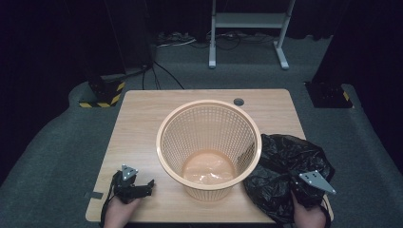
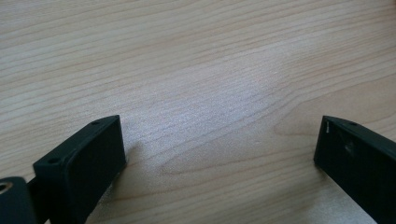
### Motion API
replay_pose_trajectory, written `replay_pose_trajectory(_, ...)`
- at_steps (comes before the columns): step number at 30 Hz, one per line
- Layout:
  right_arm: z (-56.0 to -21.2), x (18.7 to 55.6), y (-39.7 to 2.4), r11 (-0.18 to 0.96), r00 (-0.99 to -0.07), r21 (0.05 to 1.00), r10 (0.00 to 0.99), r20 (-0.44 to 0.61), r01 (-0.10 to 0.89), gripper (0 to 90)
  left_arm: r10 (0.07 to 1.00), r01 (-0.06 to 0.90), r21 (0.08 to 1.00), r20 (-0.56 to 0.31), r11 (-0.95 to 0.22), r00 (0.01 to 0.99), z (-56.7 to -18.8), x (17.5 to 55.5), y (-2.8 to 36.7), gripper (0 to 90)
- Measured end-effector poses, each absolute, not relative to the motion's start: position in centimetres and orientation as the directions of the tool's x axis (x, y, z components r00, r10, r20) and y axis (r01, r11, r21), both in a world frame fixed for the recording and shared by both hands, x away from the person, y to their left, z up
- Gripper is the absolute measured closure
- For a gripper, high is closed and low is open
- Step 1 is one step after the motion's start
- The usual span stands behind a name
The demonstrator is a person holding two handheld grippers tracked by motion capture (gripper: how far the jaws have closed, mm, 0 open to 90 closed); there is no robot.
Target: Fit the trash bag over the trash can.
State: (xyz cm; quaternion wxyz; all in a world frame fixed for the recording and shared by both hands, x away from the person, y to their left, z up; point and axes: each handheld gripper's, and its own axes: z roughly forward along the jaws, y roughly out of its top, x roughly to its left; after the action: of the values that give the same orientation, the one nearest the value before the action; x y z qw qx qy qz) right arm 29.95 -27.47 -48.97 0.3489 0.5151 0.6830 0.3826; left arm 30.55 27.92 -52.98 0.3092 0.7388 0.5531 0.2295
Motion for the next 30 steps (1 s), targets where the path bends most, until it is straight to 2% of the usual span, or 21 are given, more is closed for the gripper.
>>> replay_pose_trajectory(10,-46.1,28.4,-26.3,0.207,-0.210,0.928,0.967,-0.145,0.311,87.1,0.958,0.672,0.713,-0.002,-0.199,0.286,-53.0,30.5,27.9,2.8)
replay_pose_trajectory(24,-41.5,27.1,-26.2,0.172,-0.178,0.970,0.974,-0.141,0.174,87.0,0.953,0.670,0.712,-0.002,-0.211,0.303,-53.0,30.5,27.9,2.8)
replay_pose_trajectory(30,-40.0,26.9,-26.7,0.173,-0.172,0.974,0.974,-0.147,0.148,87.0,0.953,0.669,0.712,-0.002,-0.211,0.303,-53.0,30.5,27.9,2.8)
